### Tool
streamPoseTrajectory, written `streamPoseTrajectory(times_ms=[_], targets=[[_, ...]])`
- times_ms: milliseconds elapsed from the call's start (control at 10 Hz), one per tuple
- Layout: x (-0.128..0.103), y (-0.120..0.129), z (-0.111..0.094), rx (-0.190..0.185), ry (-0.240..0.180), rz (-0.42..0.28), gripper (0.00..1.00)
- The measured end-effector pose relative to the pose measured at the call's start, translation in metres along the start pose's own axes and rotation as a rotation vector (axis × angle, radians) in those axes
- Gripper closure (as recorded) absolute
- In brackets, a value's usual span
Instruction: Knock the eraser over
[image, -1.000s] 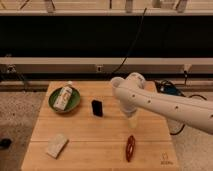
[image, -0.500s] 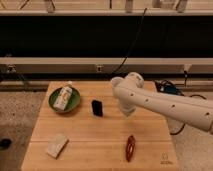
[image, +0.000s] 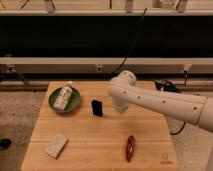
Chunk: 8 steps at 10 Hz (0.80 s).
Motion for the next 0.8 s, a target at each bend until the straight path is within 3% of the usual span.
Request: streamPoseTrajectory(times_ms=[100,300,500,800], targets=[[-0.004,-0.005,0.001,0.001,0.0,-0.007,0.93],[-0.001,-0.011,0.002,0.005,-0.001,-0.025,1.0],[-0.008,-0.019,0.001,0.007,-0.002,-0.032,1.0],[-0.036,-0.044,0.0,0.017,-0.01,-0.054,1.0]])
